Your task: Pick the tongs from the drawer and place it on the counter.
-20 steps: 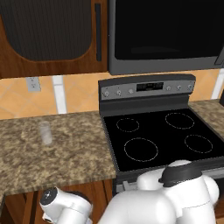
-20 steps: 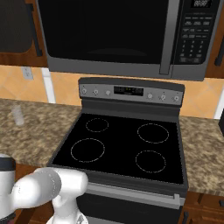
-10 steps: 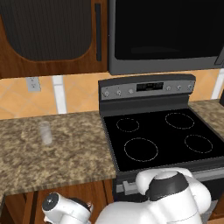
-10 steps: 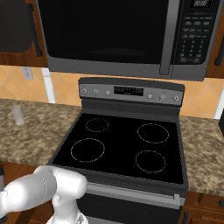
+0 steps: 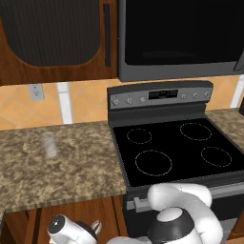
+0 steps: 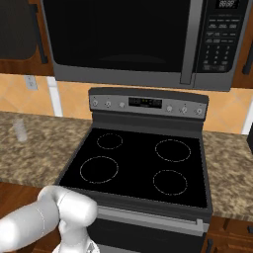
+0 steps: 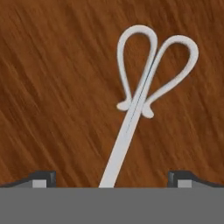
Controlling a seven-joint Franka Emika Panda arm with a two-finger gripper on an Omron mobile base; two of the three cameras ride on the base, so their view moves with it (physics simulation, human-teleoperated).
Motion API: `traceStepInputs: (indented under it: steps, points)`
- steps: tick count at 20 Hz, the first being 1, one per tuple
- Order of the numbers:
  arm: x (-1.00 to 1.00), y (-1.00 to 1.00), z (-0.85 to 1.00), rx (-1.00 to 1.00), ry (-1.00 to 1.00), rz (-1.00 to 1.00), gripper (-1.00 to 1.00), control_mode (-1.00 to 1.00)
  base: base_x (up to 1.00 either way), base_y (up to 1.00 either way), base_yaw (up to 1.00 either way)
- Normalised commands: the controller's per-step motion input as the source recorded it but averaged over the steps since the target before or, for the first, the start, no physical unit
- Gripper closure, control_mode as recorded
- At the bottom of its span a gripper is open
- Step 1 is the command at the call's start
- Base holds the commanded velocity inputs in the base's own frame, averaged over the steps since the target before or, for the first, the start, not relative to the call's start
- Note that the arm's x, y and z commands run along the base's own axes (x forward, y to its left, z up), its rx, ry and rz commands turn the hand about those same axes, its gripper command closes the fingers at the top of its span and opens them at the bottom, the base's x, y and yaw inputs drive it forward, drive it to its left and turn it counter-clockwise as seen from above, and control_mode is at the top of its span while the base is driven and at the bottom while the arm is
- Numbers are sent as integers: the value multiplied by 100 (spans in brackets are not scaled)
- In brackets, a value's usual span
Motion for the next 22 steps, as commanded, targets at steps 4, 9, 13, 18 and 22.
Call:
traceStepInputs:
  steps: [4, 9, 13, 18, 22]
  points:
    - [0, 6, -74, 0, -4, 0, 100, -100, 0, 0, 0]
    - [-32, 2, -67, 0, -1, 0, 100, -100, 0, 0, 0]
    - [-100, 0, -26, 0, -11, 0, 100, -100, 0, 0, 0]
    - [-68, 1, 79, 1, -25, -1, 100, -100, 0, 0, 0]
    - [-28, -3, 100, 0, -20, -1, 100, -100, 0, 0, 0]
